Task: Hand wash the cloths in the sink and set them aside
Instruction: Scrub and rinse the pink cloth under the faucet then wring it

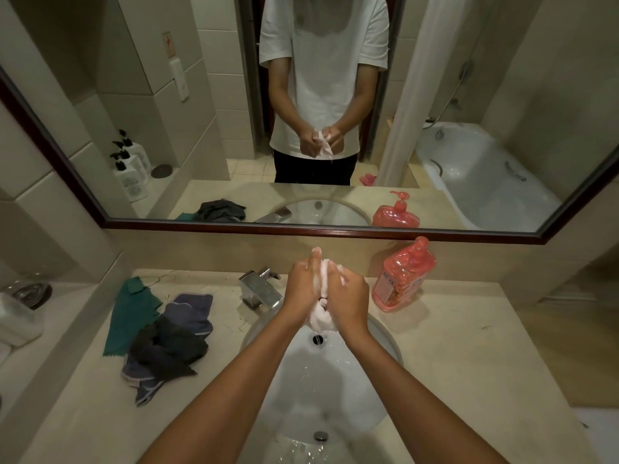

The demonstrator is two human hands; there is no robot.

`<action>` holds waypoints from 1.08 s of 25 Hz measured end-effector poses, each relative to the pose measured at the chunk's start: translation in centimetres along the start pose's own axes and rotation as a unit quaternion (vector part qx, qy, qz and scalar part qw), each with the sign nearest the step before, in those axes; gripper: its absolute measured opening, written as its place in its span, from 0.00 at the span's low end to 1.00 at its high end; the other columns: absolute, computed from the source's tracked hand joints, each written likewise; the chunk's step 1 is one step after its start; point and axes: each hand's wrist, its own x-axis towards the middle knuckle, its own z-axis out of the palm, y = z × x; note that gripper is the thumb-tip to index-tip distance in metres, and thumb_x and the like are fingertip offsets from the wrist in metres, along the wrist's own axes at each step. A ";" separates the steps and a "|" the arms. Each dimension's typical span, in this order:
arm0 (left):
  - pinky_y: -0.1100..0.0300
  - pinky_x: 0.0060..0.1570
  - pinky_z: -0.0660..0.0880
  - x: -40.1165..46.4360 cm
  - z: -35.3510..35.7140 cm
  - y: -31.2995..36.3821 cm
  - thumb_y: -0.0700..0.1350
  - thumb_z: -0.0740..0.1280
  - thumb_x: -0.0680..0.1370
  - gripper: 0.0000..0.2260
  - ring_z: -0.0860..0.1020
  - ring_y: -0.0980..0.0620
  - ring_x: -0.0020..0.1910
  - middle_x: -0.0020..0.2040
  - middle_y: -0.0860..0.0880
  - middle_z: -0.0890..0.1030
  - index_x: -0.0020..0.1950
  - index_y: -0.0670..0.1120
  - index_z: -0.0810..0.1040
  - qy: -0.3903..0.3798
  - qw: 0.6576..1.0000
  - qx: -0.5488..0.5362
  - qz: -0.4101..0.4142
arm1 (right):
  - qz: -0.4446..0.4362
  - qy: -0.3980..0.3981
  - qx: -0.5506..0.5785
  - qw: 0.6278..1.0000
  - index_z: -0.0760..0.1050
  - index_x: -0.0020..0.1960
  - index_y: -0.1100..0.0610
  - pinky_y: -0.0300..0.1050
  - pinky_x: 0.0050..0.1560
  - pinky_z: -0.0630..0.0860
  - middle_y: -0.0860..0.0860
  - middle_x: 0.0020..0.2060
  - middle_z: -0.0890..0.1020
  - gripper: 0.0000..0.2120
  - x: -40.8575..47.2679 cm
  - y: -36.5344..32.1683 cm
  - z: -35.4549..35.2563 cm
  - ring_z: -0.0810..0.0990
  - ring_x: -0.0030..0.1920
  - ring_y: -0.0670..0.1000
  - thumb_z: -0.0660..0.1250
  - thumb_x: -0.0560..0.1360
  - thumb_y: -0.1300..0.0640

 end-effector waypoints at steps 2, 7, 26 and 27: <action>0.58 0.31 0.69 0.0 0.2 0.1 0.52 0.56 0.85 0.23 0.72 0.55 0.26 0.27 0.51 0.75 0.32 0.45 0.73 -0.002 1.000 0.011 0.010 | 0.040 0.001 0.004 0.999 0.70 0.29 0.58 0.46 0.34 0.67 0.50 0.24 0.73 0.23 0.9 0.0 0.1 0.71 0.28 0.49 0.62 0.80 0.49; 0.58 0.30 0.67 -0.5 0.9 -1.0 0.50 0.60 0.83 0.23 0.68 0.57 0.22 0.23 0.54 0.71 0.28 0.50 0.70 0.040 0.999 -0.002 -0.031 | 0.140 -0.022 0.066 0.988 0.69 0.29 0.54 0.47 0.36 0.68 0.52 0.26 0.73 0.19 1.9 0.3 -0.2 0.71 0.30 0.50 0.65 0.77 0.50; 0.58 0.33 0.73 -0.1 0.5 0.6 0.51 0.59 0.84 0.21 0.77 0.53 0.30 0.29 0.49 0.78 0.33 0.46 0.75 0.006 0.998 -0.055 -0.039 | -0.062 0.055 -0.024 0.996 0.78 0.36 0.58 0.31 0.37 0.68 0.47 0.41 0.79 0.13 0.2 -0.8 -0.3 0.77 0.38 0.41 0.67 0.79 0.57; 0.58 0.34 0.72 -0.4 0.5 0.7 0.51 0.59 0.84 0.21 0.76 0.51 0.30 0.30 0.47 0.78 0.34 0.44 0.75 0.006 0.998 -0.051 -0.031 | -0.050 0.056 -0.018 0.997 0.76 0.33 0.55 0.35 0.37 0.69 0.47 0.38 0.79 0.14 0.3 -0.8 -0.3 0.76 0.36 0.42 0.67 0.78 0.58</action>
